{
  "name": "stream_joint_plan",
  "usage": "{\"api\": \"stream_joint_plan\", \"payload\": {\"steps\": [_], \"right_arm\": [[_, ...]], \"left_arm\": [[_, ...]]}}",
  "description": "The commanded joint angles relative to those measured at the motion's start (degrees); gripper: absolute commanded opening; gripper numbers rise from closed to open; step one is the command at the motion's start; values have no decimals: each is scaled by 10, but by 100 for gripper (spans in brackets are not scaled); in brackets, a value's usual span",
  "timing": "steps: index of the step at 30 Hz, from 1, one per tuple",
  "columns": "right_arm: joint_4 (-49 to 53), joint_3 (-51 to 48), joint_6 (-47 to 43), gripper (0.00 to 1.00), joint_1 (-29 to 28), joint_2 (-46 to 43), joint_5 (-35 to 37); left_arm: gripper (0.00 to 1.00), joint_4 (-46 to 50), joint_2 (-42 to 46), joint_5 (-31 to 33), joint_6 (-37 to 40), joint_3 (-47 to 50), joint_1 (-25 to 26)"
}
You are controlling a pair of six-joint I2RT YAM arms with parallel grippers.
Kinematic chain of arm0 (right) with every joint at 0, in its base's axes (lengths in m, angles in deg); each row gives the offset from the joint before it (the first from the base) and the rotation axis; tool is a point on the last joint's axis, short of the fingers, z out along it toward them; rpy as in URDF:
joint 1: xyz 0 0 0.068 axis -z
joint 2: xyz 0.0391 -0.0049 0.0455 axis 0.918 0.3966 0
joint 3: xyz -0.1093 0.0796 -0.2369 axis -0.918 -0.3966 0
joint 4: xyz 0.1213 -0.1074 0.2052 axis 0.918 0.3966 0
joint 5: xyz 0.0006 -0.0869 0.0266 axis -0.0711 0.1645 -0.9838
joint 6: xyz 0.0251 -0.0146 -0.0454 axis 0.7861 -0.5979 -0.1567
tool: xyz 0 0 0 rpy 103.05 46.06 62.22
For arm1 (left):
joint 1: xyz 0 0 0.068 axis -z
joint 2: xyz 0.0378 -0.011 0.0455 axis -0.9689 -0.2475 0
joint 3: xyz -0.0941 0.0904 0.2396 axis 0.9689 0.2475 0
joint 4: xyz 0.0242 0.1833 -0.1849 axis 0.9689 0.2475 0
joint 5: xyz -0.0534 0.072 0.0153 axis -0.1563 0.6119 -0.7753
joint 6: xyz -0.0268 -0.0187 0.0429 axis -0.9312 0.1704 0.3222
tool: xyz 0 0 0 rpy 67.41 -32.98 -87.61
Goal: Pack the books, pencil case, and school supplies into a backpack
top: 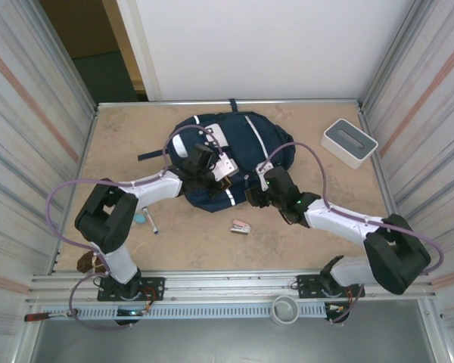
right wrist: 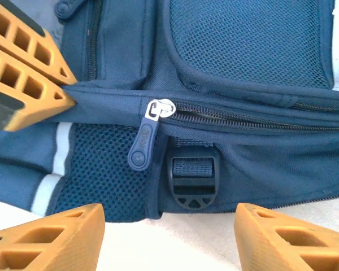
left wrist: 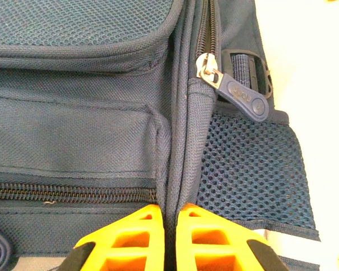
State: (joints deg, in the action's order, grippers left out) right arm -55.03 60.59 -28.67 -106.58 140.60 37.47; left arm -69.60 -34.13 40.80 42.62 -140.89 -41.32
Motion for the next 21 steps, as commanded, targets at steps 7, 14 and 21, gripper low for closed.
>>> {"api": "stream_joint_plan", "payload": {"steps": [7,14,21], "right_arm": [[-53,39,-45,58,-48,91,128],[-53,73,-62,57,-63,146,182],[-56,85,-75,50,-67,153,203]], "left_arm": [[0,40,10,-58,-21,-25,-12],[0,44,9,-58,-18,-25,-12],[0,44,6,-56,-17,-25,-12]]}}
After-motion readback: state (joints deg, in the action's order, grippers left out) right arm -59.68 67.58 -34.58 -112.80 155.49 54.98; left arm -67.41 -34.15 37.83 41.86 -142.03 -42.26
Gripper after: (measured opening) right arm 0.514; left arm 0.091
